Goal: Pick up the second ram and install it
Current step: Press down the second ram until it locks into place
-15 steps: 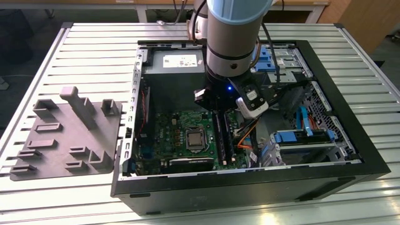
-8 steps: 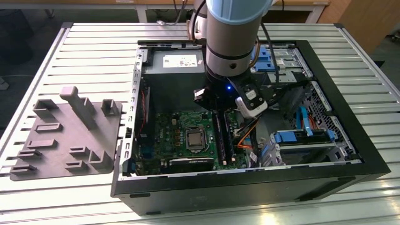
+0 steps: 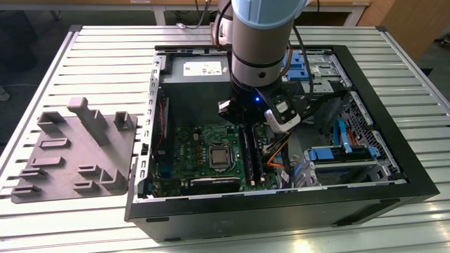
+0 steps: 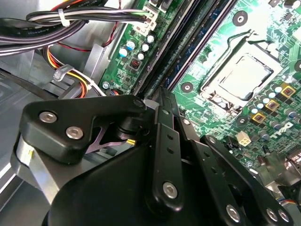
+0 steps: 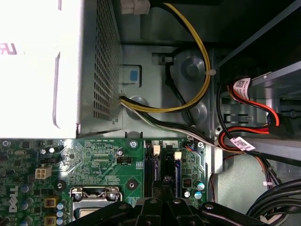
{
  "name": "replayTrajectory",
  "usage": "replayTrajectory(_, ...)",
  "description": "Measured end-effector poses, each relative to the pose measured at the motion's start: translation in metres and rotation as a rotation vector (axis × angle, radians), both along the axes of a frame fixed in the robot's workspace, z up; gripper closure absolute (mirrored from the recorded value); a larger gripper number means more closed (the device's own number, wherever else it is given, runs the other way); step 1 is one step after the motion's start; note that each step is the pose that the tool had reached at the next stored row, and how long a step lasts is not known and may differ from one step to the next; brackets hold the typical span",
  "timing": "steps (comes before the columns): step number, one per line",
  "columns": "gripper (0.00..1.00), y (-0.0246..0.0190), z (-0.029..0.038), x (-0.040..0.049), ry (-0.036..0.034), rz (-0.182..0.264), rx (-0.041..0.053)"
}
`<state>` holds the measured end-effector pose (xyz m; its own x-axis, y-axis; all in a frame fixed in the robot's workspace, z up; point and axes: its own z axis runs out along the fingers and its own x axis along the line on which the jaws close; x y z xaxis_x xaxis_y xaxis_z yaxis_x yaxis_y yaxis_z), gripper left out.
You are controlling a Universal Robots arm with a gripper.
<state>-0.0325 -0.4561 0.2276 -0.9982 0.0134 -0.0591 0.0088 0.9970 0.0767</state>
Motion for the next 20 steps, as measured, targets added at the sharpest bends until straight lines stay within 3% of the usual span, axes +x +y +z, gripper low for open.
replayTrajectory(20,0.89,0.0000,-0.0085,0.0000,0.0001,0.000,-0.0002)
